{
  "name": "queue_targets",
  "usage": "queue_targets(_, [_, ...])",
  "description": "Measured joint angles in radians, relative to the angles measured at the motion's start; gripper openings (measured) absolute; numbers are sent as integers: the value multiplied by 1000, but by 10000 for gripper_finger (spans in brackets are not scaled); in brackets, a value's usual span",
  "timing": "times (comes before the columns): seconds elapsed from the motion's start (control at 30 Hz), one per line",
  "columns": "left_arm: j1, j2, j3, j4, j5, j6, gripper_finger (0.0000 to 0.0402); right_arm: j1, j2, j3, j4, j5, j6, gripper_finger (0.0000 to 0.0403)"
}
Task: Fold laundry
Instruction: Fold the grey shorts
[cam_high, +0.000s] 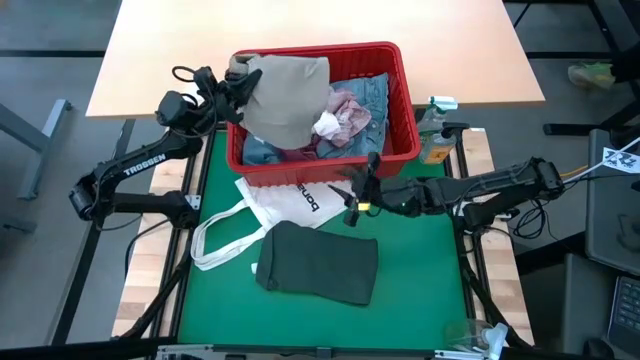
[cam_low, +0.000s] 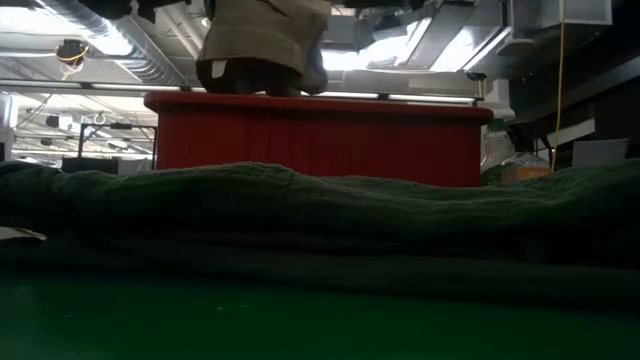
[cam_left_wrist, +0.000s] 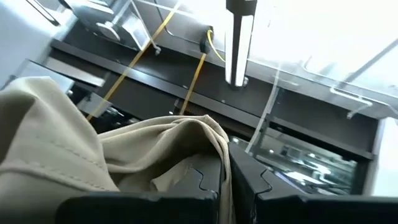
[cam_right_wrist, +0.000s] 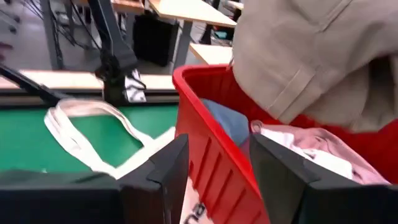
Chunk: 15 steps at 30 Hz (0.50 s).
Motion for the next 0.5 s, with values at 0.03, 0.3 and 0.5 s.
queue_targets(0.03, [-11, 0, 0, 0, 1, 0, 5, -17, 0, 0, 6, -29, 2, 170])
queue_targets(0.3, [-102, 0, 0, 0, 2, -1, 5, -156, 2, 0, -1, -203, 160, 170])
queue_targets(0.5, [-157, 0, 0, 0, 1, 0, 10, -229, 2, 0, 2, -367, 302, 170])
